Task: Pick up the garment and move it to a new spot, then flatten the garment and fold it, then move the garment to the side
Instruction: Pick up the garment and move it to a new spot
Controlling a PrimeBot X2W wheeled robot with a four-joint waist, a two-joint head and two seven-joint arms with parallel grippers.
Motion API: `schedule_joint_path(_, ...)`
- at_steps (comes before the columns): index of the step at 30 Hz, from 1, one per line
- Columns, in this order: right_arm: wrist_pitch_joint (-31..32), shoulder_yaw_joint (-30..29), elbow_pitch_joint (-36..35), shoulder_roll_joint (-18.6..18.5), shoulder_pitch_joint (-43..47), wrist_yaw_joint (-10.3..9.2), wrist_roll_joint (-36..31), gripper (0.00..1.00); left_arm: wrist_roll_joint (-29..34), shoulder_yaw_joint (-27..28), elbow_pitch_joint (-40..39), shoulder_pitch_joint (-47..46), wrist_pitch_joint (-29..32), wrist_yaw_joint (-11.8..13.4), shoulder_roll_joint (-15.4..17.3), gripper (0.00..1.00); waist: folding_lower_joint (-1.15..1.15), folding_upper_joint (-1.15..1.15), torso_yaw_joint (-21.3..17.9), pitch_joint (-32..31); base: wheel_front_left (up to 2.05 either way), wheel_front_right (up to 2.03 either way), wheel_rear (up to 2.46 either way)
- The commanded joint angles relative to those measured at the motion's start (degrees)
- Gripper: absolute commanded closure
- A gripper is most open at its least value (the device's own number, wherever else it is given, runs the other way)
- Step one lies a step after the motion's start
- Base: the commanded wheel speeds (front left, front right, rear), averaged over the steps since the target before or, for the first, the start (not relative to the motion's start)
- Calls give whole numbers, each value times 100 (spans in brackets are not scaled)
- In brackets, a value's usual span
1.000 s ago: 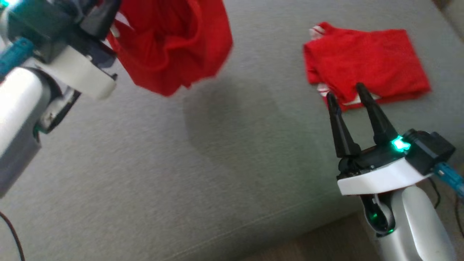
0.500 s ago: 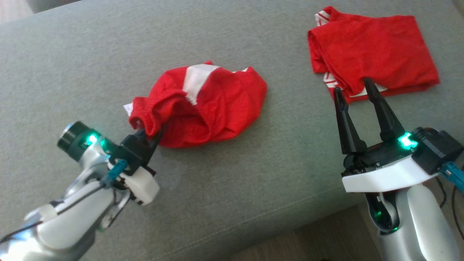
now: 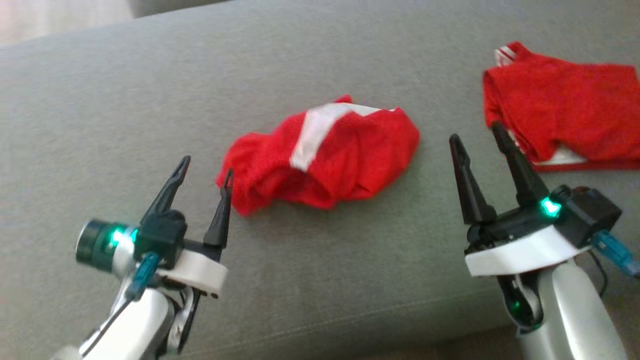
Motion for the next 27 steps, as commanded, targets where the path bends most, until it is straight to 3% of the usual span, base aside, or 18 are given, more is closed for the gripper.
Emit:
schedule_joint_path(1,-52,143,-128,17,30,-2,-47,0,-46,416,-287,-47,-68,84,6,0,0,0,301,-220,0,0,0)
schedule_joint_path(7,-52,193,101,17,226,-2,-89,0,-105,1355,-937,946,-68,443,-640,0,0,0,748,-576,0,0,0)
schedule_joint_path(12,-52,162,288,17,495,-2,-81,0,-87,1951,-1274,1769,-68,560,-1133,0,0,0,1021,-922,0,0,0)
schedule_joint_path(16,-52,160,421,17,741,-2,-86,0,-15,2229,-1441,2366,-69,481,-1401,0,0,0,1110,-1118,0,0,0)
schedule_joint_path(19,-52,182,502,17,880,-2,-160,0,383,2324,-1499,2685,-69,423,-1423,0,0,0,1146,-1188,0,0,0)
schedule_joint_path(27,-52,12,451,17,1096,-2,-254,0,829,2560,-1480,2974,-69,22,-1755,0,0,0,1234,-1288,0,0,0)
